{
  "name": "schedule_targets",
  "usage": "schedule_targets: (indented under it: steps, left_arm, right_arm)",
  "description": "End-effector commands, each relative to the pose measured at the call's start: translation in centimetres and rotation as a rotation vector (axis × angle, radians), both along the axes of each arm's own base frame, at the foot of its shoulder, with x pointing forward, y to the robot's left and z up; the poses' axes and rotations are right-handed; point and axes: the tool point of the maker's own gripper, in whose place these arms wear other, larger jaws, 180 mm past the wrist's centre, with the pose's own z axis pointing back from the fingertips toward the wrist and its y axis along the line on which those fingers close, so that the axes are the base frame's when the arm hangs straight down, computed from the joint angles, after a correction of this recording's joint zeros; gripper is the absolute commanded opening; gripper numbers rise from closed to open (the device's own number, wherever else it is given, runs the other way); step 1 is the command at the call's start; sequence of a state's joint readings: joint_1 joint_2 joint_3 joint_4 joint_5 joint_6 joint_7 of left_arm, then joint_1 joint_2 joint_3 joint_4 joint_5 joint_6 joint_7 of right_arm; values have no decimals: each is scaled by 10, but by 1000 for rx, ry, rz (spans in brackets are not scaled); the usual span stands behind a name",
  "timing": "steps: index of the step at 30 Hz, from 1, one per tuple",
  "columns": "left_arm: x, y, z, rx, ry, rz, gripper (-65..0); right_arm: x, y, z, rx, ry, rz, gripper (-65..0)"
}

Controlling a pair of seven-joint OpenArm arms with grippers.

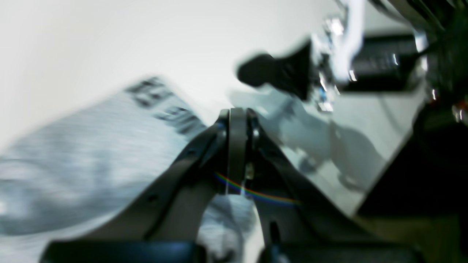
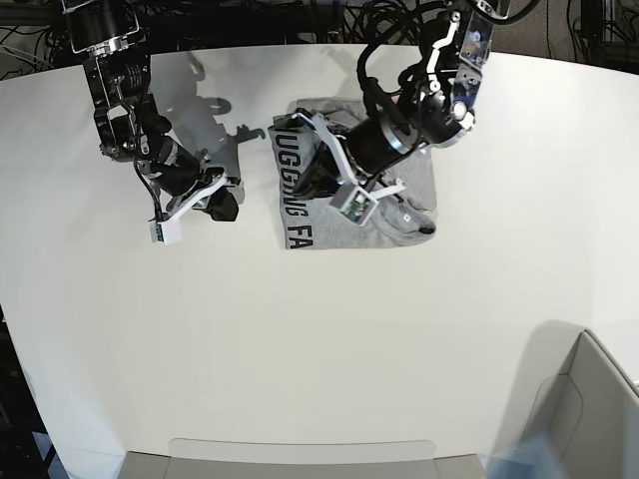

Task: Fold the T-shirt properly
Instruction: 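Grasp the folded shirt edge with the left gripper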

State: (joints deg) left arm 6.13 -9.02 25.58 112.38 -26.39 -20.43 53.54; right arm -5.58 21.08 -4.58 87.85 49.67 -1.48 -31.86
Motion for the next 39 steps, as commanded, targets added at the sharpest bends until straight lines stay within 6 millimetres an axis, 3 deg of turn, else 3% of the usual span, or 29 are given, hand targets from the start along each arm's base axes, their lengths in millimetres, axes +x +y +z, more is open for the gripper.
schedule_targets:
  steps: [1,5,8,16,21,24,28,29,32,33,35,39]
  left_arm:
    - [2,-4,2,4,-4,-20,-650]
    - [3,5,-25,74,128,42,-650]
    - [3,33,-41,139,177,117,-650]
    - [-14,142,-79,290,300,387,-650]
    - [-25,199,-71,308,303,555,-650]
    - [-19,218,-54,297,259,622,-650]
    - [-13,205,-46,222,249,654,-650]
    - [-13,192,-46,202,254,630,-650]
    - [-14,124,-43,152,242,433,-650]
    - [-17,102,-43,138,242,369,-650]
    - [-26,78,-43,126,252,304,-650]
    - [-39,65,-54,126,317,305,-650]
  right_arm:
    - [8,0,13,15,-43,0,-650]
    - [5,-1,10,14,-36,-2,-650]
    - [4,-2,9,8,-35,-2,-650]
    - [4,-2,9,8,-37,-2,-650]
    - [5,-1,10,9,-40,-2,-650]
    - [6,-1,11,10,-43,-1,-650]
    - [7,3,17,14,-58,10,-650]
    - [7,4,19,15,-62,13,-650]
    - [12,10,31,21,-95,32,-650]
    - [13,16,36,25,-108,51,-650]
    - [14,36,52,37,-165,140,-650]
    - [12,81,78,62,-262,327,-650]
